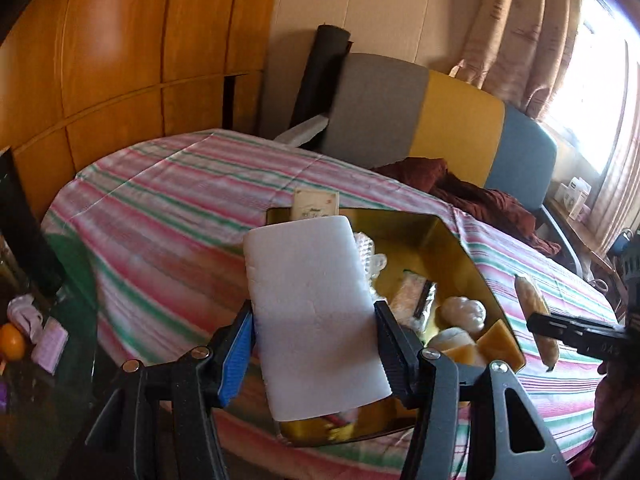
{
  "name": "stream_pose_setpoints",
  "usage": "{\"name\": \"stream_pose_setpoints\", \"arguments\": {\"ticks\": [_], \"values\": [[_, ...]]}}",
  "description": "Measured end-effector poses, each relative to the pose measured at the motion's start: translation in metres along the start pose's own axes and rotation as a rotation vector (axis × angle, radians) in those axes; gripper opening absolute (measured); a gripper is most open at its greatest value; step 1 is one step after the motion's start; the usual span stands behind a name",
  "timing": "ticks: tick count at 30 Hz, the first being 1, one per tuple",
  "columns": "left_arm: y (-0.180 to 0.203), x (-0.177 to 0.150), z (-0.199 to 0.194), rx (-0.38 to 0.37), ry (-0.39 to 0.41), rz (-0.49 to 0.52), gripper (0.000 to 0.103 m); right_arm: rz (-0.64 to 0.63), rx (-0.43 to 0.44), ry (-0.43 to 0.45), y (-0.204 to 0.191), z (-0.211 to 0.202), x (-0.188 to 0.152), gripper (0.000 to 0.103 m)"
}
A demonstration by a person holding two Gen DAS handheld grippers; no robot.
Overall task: Organize objects
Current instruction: 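Carry the white block and WEIDAN packet over the gold tray with both tools, then lower block and packet into the tray and open both tools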
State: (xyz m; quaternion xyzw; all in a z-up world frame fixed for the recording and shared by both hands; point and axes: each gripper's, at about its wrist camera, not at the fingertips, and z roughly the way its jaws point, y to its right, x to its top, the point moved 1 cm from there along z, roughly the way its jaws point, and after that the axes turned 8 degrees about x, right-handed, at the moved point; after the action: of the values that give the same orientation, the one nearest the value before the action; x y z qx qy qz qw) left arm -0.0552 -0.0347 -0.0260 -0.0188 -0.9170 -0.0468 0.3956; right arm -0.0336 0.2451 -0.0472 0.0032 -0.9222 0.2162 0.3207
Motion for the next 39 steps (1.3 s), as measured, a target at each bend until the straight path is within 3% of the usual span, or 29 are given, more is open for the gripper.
{"name": "stream_pose_setpoints", "arguments": {"ticks": [7, 16, 39], "values": [[0.010, -0.005, 0.000, -0.068, -0.007, 0.022, 0.058, -0.055, 0.014, -0.044, -0.024, 0.026, 0.008, 0.046], [0.034, -0.012, 0.015, -0.143, -0.060, 0.073, 0.058, -0.044, 0.023, -0.055, -0.024, 0.038, 0.024, 0.046], [0.058, -0.005, 0.038, -0.101, -0.080, 0.134, 0.058, -0.076, -0.003, -0.117, -0.029, 0.090, 0.054, 0.046]]}}
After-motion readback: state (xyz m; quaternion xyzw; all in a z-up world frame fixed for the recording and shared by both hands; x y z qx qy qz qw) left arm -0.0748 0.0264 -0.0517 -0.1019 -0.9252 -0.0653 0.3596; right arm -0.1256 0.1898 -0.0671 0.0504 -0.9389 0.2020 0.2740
